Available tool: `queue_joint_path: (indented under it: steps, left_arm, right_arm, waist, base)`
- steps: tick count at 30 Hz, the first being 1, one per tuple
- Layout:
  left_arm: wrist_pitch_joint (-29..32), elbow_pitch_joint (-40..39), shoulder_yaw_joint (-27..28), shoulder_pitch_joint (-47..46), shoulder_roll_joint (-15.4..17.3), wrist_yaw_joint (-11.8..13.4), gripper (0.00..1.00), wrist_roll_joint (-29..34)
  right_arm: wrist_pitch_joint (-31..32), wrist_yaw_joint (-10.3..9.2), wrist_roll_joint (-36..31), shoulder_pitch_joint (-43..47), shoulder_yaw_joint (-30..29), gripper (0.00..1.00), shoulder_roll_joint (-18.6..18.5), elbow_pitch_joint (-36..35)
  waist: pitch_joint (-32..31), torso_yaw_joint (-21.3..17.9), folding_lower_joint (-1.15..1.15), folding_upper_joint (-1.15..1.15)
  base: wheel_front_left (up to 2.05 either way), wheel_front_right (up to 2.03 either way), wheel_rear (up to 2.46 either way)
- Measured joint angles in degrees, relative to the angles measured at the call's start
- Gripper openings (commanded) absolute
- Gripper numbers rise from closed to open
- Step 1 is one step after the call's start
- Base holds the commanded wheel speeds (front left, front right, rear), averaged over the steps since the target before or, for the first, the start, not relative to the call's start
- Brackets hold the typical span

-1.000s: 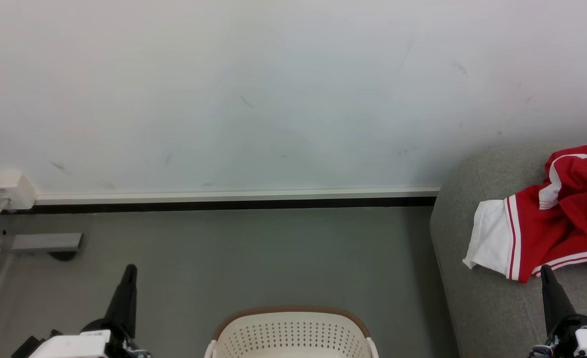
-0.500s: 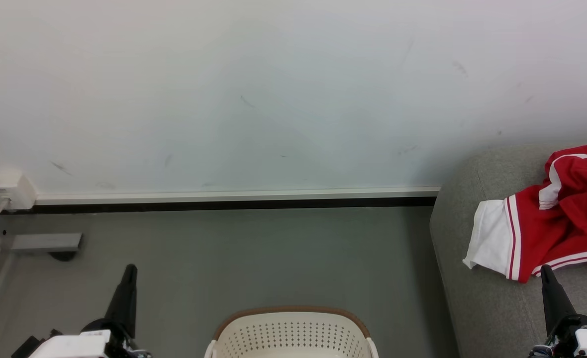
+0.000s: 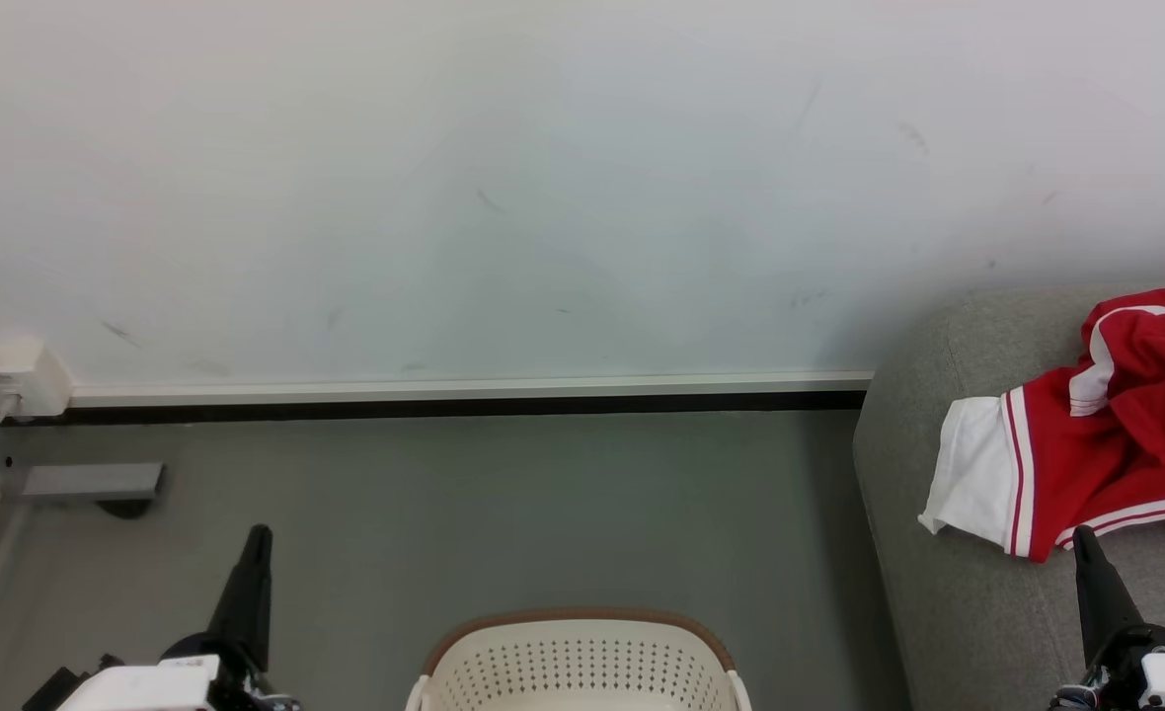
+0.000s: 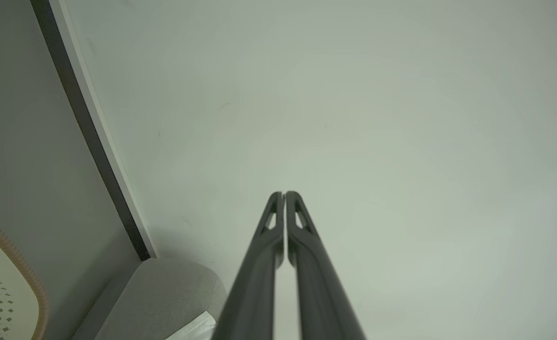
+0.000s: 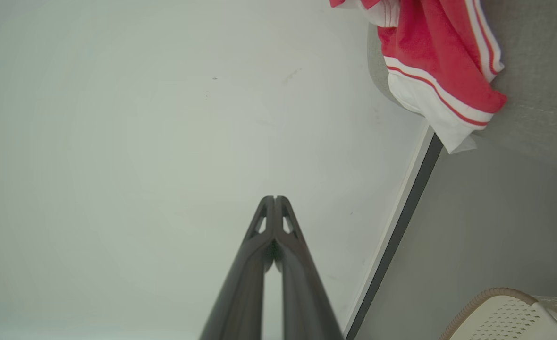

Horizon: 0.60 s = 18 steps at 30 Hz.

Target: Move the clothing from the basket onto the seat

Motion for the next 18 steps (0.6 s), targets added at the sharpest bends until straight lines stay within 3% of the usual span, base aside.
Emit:
queue_joint_path:
  steps: [18]
  left_arm:
    - [-0.01, 0.0, 0.0, 0.0, 0.0, 0.0, 0.0, 0.0]
  right_arm:
    - [-0.01, 0.0, 0.0, 0.0, 0.0, 0.0, 0.01, 0.0]
  waist:
    - [0.0, 0.0, 0.0, 0.0]
  base:
    - [0.0, 0.0, 0.0]
